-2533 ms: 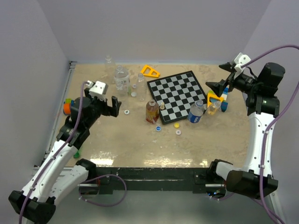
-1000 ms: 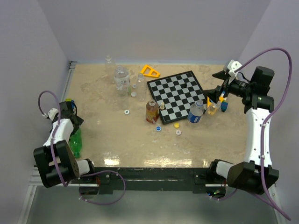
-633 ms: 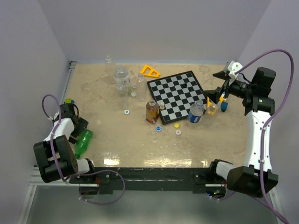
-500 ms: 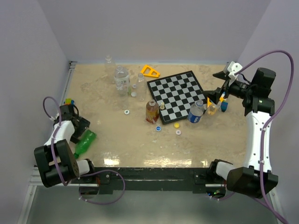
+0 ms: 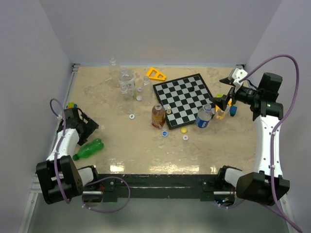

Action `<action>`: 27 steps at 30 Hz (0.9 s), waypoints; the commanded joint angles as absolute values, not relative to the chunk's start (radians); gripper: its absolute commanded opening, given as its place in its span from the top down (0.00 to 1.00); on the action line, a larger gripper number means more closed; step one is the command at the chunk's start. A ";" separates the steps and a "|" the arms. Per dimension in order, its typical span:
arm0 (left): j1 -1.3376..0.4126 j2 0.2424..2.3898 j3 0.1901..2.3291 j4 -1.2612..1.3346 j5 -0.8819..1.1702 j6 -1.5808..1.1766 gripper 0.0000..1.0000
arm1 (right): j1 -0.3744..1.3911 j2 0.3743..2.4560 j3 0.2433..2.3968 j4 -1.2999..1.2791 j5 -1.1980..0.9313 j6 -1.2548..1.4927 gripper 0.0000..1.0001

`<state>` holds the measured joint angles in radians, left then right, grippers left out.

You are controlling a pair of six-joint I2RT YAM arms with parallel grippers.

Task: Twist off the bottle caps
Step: Pick up the plastic bottle from the corner of the board.

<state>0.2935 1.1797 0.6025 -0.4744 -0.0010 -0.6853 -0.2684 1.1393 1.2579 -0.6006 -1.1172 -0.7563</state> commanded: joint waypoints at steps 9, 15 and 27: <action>0.140 1.077 0.765 -0.624 -0.075 -0.583 0.05 | -0.183 1.157 1.218 -0.615 -1.120 -0.841 0.02; 0.140 0.915 0.802 -0.855 -0.159 -0.989 0.00 | -0.158 1.160 1.213 -0.640 -1.126 -0.873 0.02; 0.140 0.744 0.694 -1.074 -0.132 -1.403 0.00 | -0.147 1.158 1.187 -0.630 -1.132 -0.876 0.02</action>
<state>0.1394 0.7177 0.7647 -1.0222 -0.1417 -1.2663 -0.1505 1.1648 1.1885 -0.6361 -1.1172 -0.8581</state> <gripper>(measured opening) 0.997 0.982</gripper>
